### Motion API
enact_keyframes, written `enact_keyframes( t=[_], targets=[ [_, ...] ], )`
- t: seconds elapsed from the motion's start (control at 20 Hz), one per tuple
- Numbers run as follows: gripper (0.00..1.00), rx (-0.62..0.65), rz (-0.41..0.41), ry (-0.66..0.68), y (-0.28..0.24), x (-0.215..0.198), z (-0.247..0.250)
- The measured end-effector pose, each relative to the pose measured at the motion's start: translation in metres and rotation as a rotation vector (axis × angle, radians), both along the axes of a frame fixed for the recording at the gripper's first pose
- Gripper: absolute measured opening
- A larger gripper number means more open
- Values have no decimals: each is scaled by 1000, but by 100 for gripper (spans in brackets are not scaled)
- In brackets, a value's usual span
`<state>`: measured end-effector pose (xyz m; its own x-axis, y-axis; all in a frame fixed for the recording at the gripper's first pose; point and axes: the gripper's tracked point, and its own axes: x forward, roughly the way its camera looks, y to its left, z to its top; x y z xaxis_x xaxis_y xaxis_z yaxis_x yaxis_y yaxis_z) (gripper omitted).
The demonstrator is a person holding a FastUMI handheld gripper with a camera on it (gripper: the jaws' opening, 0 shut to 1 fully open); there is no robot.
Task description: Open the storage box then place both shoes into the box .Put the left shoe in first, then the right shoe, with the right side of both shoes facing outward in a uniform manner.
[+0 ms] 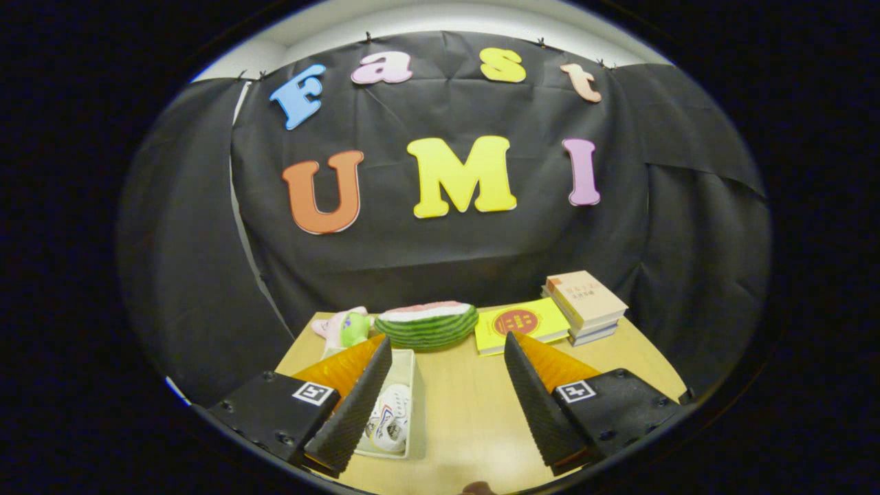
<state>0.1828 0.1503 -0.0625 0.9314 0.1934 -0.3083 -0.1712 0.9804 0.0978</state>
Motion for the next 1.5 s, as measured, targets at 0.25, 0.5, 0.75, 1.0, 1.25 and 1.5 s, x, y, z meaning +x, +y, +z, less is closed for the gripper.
enact_keyframes(
  t=[0.25,0.5,0.75,1.0,1.25,1.5],
  targets=[
    [100,-7,-10,-86,-51,-36,30],
    [100,53,-65,-236,-97,-77,56],
    [100,147,-48,-257,-109,-109,59],
    [100,73,-24,-288,-98,-132,66],
    [100,29,26,-307,-76,-153,71],
    [100,7,52,-316,-69,-168,73]
  ],
)
